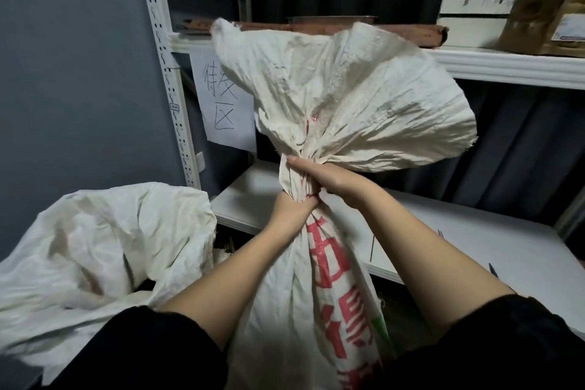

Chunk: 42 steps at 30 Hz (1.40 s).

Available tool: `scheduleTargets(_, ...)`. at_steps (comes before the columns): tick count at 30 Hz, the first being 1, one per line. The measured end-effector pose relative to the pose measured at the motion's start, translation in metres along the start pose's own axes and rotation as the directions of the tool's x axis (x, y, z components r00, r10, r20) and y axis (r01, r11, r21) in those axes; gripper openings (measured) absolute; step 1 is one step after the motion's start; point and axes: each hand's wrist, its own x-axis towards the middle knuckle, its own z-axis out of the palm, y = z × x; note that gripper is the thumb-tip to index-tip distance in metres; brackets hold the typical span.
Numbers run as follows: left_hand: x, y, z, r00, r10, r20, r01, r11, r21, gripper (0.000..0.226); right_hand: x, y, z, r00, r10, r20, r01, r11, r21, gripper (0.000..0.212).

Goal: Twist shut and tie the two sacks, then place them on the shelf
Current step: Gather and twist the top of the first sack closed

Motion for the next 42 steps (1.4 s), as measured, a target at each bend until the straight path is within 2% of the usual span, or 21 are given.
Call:
scheduleTargets(3,0.008,0.001,-0.009,0.992,-0.125,0.034,0.123,0.991,0.049,0.032,-0.001,0.007,-0.012,0.994,0.108,0.018,-0.105,0.984,-0.146,0.04)
scheduleTargets(5,0.012,0.001,-0.016,0.983,-0.18,0.037,0.18,0.984,-0.009,0.029,-0.001,0.014,-0.012,0.994,0.107,0.037,-0.103,0.991,-0.091,0.041)
scheduleTargets(7,0.016,-0.003,-0.025,0.976,-0.216,0.028,0.217,0.973,-0.079,0.029,0.001,0.027,-0.006,0.995,-0.026,-0.097,0.021,0.999,-0.049,0.031)
scheduleTargets(8,0.018,-0.006,-0.03,0.971,-0.235,0.043,0.239,0.966,-0.103,0.028,0.002,0.037,-0.004,0.966,-0.16,-0.201,0.128,0.978,-0.164,0.024)
scheduleTargets(9,0.02,-0.009,-0.035,0.962,-0.261,0.079,0.27,0.955,-0.126,0.026,0.003,0.048,-0.002,0.9,-0.336,-0.276,0.22,0.9,-0.377,0.02)
scheduleTargets(10,0.021,-0.011,-0.039,0.95,-0.279,0.139,0.299,0.942,-0.155,0.025,0.003,0.06,-0.001,0.806,-0.52,-0.282,0.276,0.752,-0.598,0.024)
scheduleTargets(11,0.022,-0.014,-0.042,0.934,-0.294,0.204,0.332,0.924,-0.191,0.027,0.003,0.071,-0.001,0.709,-0.667,-0.23,0.3,0.58,-0.757,0.033)
scheduleTargets(13,0.023,-0.015,-0.046,0.895,-0.297,0.333,0.383,0.894,-0.232,0.04,0.005,0.083,-0.007,0.555,-0.83,-0.058,0.308,0.27,-0.912,0.051)
scheduleTargets(15,0.022,-0.016,-0.045,0.882,-0.261,0.392,0.353,0.917,-0.184,0.044,0.009,0.083,-0.014,0.513,-0.847,0.137,0.295,0.024,-0.955,0.068)
scheduleTargets(18,0.014,-0.012,-0.044,0.852,-0.24,0.465,0.286,0.958,-0.029,0.034,0.015,0.069,-0.019,0.515,-0.789,0.334,0.307,-0.194,-0.932,0.081)
scheduleTargets(20,0.01,-0.007,-0.045,0.796,-0.264,0.544,0.226,0.964,0.139,0.021,0.018,0.057,-0.019,0.484,-0.765,0.425,0.318,-0.298,-0.9,0.073)
scheduleTargets(22,0.005,-0.003,-0.046,0.754,-0.316,0.575,0.181,0.943,0.281,0.025,0.023,0.045,-0.019,0.421,-0.747,0.515,0.351,-0.389,-0.852,0.055)
scheduleTargets(25,0.006,0.001,-0.047,0.763,-0.333,0.554,0.018,0.868,0.496,0.037,0.033,0.039,-0.021,0.37,-0.648,0.665,0.455,-0.498,-0.738,0.038)
scheduleTargets(27,0.011,0.006,-0.048,0.801,-0.296,0.52,-0.073,0.814,0.576,0.035,0.036,0.037,-0.026,0.411,-0.627,0.662,0.483,-0.467,-0.741,0.023)
scheduleTargets(29,0.018,0.012,-0.049,0.859,-0.221,0.462,-0.111,0.8,0.59,0.046,0.035,0.03,-0.032,0.528,-0.621,0.579,0.497,-0.328,-0.804,0.01)
scheduleTargets(32,0.023,0.015,-0.048,0.911,-0.122,0.394,-0.166,0.765,0.622,0.067,0.025,0.021,-0.037,0.851,-0.388,0.354,0.399,0.039,-0.916,0.019)
scheduleTargets(34,0.02,0.013,-0.045,0.922,-0.048,0.385,-0.245,0.698,0.672,0.07,0.019,0.016,-0.038,0.96,-0.157,0.231,0.271,0.32,-0.908,0.023)
scheduleTargets(36,0.014,0.011,-0.039,0.923,0.05,0.382,-0.336,0.588,0.735,0.074,0.018,0.019,-0.043,0.975,0.052,0.218,0.141,0.614,-0.776,0.024)
scheduleTargets(37,0.012,0.01,-0.036,0.917,0.109,0.383,-0.38,0.529,0.759,0.076,0.017,0.02,-0.046,0.965,0.117,0.236,0.083,0.715,-0.694,0.031)
scheduleTargets(39,0.008,0.005,-0.028,0.901,0.223,0.373,-0.434,0.42,0.797,0.08,0.013,0.025,-0.052,0.94,0.219,0.26,-0.034,0.821,-0.57,0.042)
scheduleTargets(42,0.002,-0.007,-0.019,0.879,0.357,0.316,-0.433,0.323,0.841,0.076,0.003,0.036,-0.052,0.866,0.345,0.361,-0.223,0.914,-0.338,0.015)
